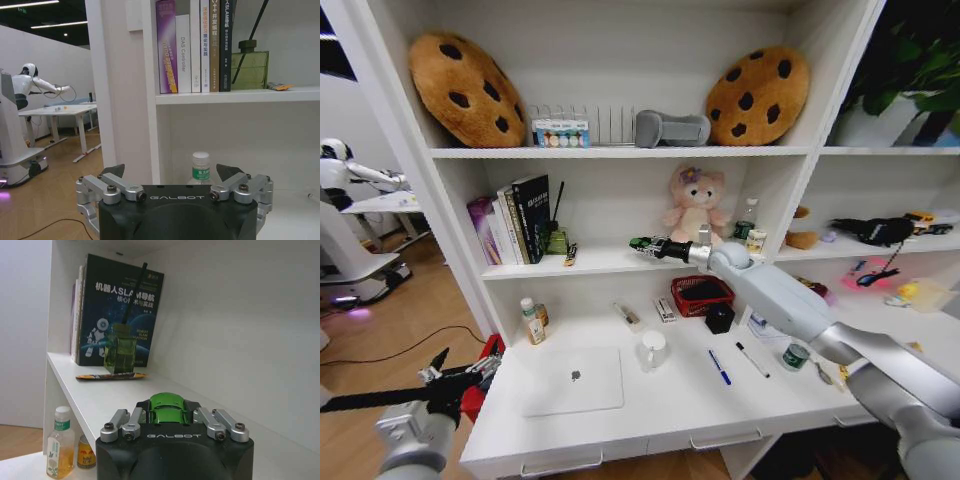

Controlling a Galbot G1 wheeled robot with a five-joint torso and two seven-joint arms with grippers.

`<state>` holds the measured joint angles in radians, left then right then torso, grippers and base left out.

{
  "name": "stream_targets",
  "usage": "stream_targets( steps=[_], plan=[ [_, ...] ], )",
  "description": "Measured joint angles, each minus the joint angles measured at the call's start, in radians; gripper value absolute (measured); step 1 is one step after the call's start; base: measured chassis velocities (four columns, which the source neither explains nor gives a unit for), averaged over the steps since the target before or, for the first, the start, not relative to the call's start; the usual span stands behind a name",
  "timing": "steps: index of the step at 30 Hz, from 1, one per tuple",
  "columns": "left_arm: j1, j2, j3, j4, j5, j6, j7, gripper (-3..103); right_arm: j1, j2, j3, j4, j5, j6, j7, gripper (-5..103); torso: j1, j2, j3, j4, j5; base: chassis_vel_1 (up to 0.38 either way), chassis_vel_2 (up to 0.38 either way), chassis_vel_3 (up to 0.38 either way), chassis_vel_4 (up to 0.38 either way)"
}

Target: Organize the objects on the table.

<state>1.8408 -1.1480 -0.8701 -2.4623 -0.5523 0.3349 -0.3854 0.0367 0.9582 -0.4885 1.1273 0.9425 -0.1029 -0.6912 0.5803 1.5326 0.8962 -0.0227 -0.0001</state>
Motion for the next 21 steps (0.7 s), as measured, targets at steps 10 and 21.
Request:
stream_targets(
  steps=[10,21],
  plan=[
    [0.0,0.0,0.0,0.0,0.0,0.0,0.0,100,0.038,0.069,-0.053,-0.067,-0.011,0.011,0.008,36,0.0,0.0,0.0,0.0001,-0.0001,0.0,0.0,0.0,0.0],
    [0.0,0.0,0.0,0.0,0.0,0.0,0.0,100,0.033,0.085,-0.065,-0.077,-0.012,0.039,0.041,36,0.0,0.0,0.0,0.0001,0.0001,0.0,0.0,0.0,0.0]
  ],
)
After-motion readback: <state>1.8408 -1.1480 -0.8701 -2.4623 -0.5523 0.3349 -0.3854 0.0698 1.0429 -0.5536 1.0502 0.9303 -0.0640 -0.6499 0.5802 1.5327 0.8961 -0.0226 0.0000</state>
